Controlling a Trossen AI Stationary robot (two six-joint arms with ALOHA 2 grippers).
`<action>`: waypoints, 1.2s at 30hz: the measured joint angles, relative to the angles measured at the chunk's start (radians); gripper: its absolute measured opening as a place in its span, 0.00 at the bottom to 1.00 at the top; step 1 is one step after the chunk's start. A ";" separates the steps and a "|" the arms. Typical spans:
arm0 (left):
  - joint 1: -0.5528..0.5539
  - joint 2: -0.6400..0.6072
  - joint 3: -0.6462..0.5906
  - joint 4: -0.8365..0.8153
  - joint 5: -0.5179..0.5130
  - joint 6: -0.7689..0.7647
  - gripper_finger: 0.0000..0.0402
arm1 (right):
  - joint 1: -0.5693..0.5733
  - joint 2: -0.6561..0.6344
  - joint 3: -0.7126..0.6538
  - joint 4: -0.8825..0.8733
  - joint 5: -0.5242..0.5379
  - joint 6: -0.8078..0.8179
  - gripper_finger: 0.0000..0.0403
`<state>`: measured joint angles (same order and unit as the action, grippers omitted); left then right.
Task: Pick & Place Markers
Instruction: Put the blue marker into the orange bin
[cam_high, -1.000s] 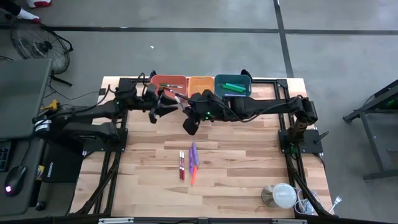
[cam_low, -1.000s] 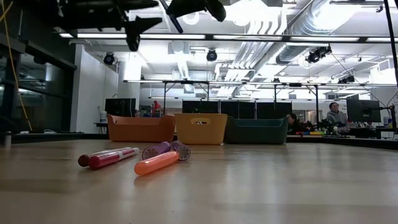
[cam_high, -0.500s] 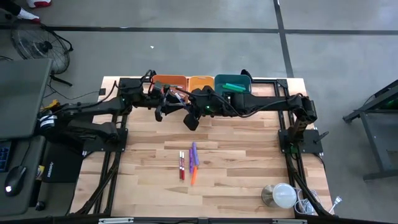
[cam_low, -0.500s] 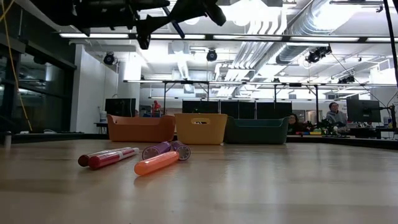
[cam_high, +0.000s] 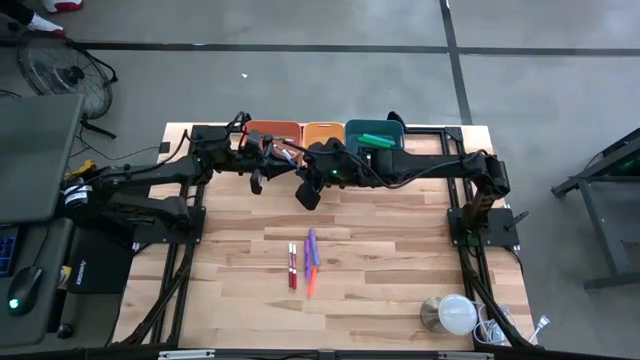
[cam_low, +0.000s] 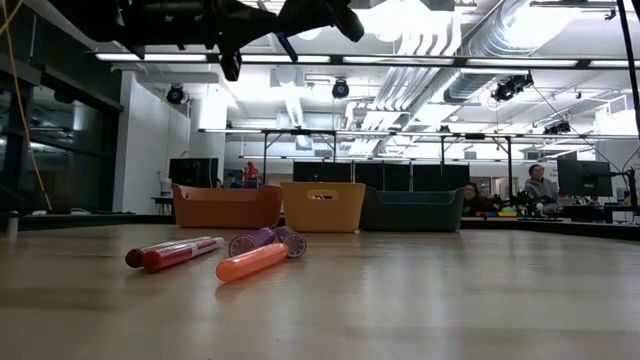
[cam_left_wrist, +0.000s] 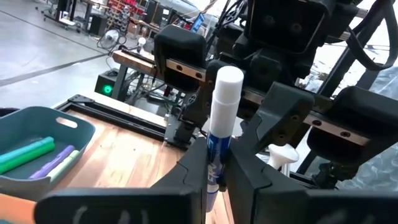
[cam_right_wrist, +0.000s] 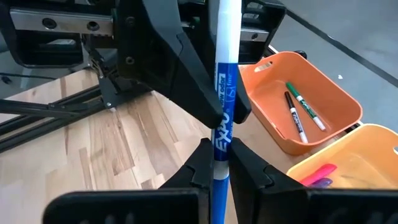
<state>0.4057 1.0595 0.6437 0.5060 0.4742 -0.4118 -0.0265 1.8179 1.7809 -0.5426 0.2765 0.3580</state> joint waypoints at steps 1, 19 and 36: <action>0.000 0.000 0.000 0.000 0.003 0.000 0.08 | 0.000 0.000 0.000 0.000 0.000 0.000 0.05; -0.001 -0.001 -0.001 0.022 0.009 -0.016 0.29 | 0.000 0.000 0.000 0.002 -0.022 -0.001 0.05; 0.000 0.000 -0.001 0.016 0.015 -0.003 0.07 | -0.002 0.003 0.000 0.031 -0.044 -0.004 0.05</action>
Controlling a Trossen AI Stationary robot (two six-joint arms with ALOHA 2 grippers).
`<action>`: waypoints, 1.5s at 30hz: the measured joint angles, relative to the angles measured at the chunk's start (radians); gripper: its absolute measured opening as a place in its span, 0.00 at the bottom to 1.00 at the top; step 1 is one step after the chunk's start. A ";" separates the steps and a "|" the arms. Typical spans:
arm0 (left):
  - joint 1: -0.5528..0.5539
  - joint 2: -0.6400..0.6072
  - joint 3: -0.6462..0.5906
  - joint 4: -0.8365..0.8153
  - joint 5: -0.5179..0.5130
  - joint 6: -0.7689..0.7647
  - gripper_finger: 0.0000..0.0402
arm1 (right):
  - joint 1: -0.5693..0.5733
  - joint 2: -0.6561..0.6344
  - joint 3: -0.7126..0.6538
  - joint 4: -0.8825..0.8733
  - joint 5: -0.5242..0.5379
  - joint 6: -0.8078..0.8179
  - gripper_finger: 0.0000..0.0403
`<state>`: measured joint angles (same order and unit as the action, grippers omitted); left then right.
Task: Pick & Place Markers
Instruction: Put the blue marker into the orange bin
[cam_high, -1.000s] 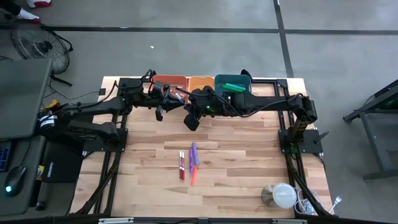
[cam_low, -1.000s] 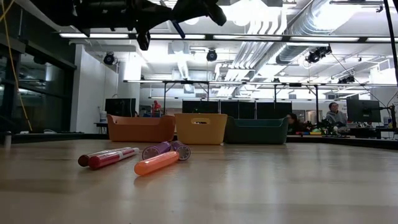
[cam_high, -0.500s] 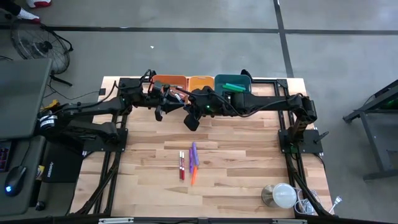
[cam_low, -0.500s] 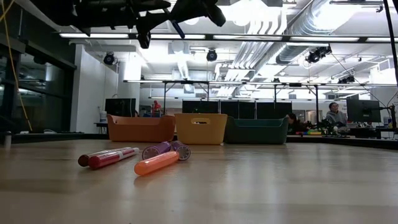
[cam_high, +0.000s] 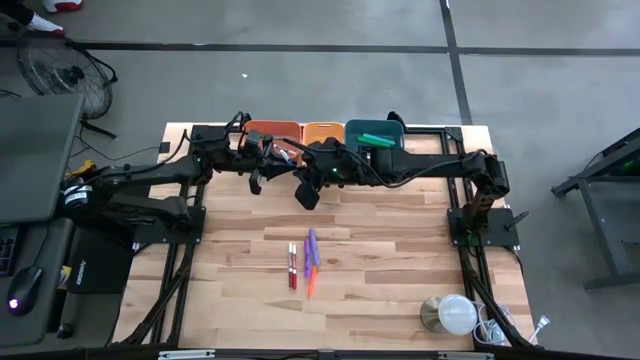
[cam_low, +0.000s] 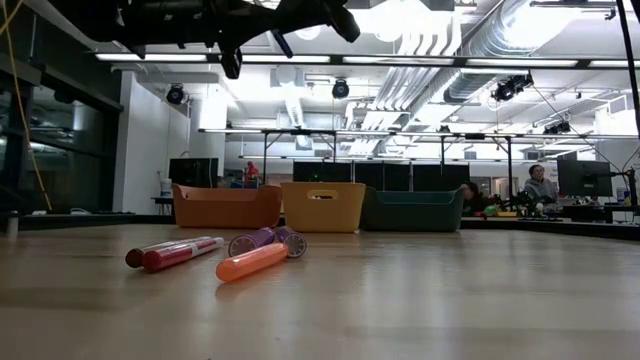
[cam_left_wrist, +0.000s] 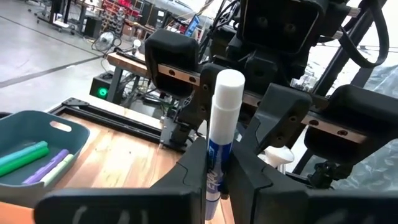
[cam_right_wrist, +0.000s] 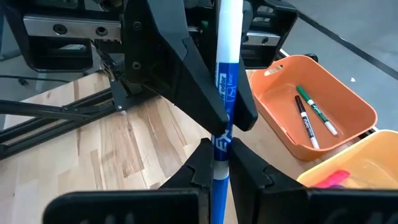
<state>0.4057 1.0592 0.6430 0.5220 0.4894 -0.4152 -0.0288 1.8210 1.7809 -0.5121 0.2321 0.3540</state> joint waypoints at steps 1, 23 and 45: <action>0.000 0.000 0.000 -0.001 0.002 0.000 0.07 | 0.000 0.000 0.000 0.000 0.001 -0.002 0.05; 0.081 0.000 0.000 -0.083 -0.050 0.017 0.07 | -0.047 -0.061 0.000 -0.139 0.037 -0.043 0.49; 0.392 0.039 0.127 -0.440 -0.103 0.111 0.07 | -0.288 -0.157 -0.058 -0.445 0.019 -0.349 0.49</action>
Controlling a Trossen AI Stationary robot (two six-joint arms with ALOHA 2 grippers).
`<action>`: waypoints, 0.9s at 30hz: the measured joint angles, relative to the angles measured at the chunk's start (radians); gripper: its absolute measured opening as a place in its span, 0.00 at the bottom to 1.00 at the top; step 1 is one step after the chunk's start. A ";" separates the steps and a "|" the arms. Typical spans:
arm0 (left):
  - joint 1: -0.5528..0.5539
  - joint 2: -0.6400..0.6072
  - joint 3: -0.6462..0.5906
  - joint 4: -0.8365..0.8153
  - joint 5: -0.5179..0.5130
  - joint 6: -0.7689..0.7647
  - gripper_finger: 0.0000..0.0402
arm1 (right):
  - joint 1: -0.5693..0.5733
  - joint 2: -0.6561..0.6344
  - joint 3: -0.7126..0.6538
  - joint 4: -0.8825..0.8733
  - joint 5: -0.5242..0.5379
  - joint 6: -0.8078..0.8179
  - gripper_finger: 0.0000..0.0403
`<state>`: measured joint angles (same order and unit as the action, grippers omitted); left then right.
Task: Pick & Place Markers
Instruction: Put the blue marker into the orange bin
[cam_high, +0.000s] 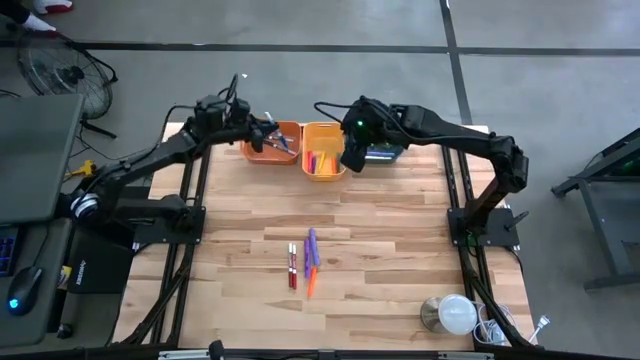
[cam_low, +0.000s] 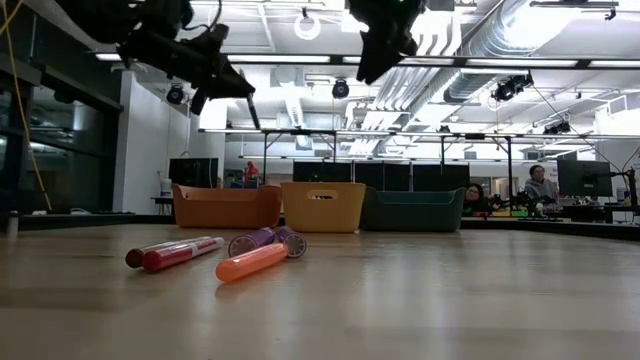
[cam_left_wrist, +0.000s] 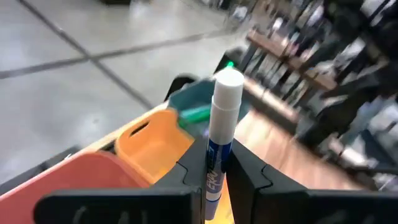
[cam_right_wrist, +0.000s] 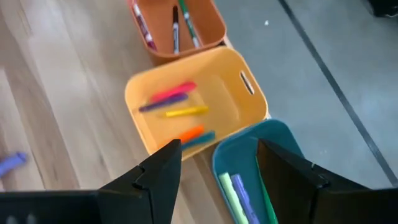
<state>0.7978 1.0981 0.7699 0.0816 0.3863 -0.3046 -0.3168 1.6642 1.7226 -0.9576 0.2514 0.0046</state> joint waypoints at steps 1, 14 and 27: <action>0.010 0.016 0.028 -0.047 0.000 0.027 0.07 | -0.009 0.000 -0.008 -0.001 -0.011 -0.016 0.49; 0.046 0.293 0.330 -0.558 -0.113 0.387 0.07 | -0.088 0.000 -0.071 -0.011 -0.115 -0.145 0.49; 0.010 0.543 0.556 -0.868 -0.334 0.669 0.07 | -0.156 0.000 -0.070 -0.011 -0.195 -0.190 0.49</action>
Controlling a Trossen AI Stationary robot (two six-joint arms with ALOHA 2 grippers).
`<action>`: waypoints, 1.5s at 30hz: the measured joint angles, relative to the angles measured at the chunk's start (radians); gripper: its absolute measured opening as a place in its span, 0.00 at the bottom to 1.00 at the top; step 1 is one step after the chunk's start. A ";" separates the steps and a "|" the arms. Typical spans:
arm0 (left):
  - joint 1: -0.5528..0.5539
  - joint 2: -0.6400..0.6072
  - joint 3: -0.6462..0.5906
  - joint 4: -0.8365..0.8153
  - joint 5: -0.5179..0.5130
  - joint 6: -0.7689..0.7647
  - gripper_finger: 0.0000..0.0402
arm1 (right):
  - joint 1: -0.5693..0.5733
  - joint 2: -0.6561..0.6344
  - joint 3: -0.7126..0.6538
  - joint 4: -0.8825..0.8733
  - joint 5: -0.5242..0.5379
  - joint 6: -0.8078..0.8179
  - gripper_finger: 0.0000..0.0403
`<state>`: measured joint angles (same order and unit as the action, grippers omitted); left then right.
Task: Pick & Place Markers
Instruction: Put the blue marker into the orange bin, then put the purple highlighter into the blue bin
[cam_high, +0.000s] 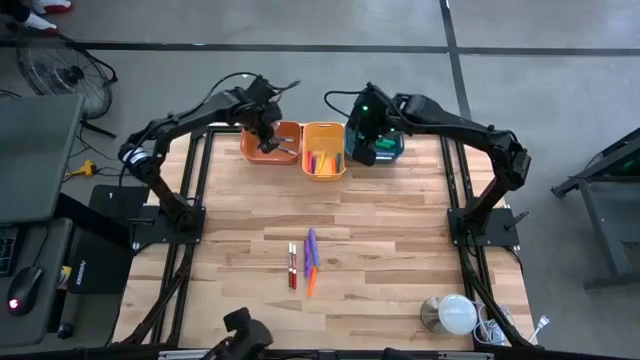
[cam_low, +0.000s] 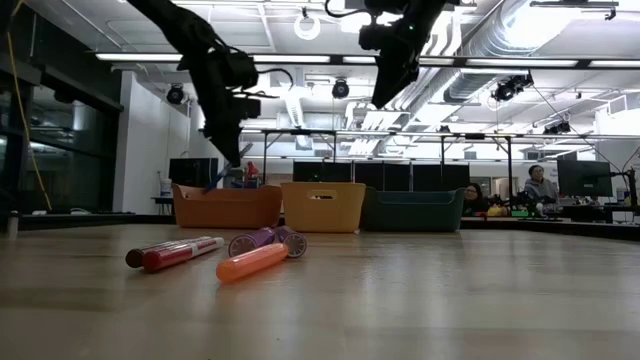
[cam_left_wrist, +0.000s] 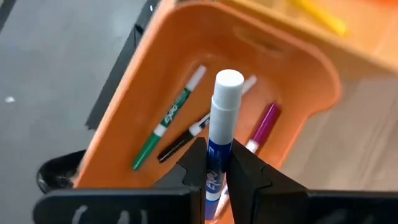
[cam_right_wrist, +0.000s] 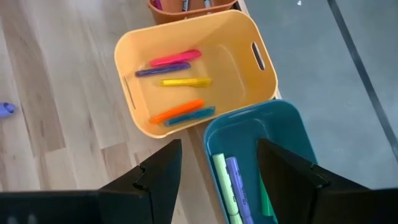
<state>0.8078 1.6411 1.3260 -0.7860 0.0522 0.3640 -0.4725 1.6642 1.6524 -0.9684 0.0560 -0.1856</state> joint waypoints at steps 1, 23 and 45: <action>-0.008 0.019 0.017 -0.023 -0.018 0.028 0.07 | -0.002 0.000 0.000 0.000 -0.006 -0.002 0.49; -0.102 0.239 0.115 -0.230 -0.252 0.193 0.15 | -0.007 0.000 0.000 -0.008 -0.034 -0.015 0.49; -0.149 0.195 0.115 -0.351 -0.331 0.034 0.23 | -0.006 0.000 0.001 -0.053 -0.049 0.060 0.49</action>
<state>0.6590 1.8357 1.4406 -1.1366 -0.2788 0.3981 -0.4789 1.6642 1.6531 -1.0215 0.0074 -0.1251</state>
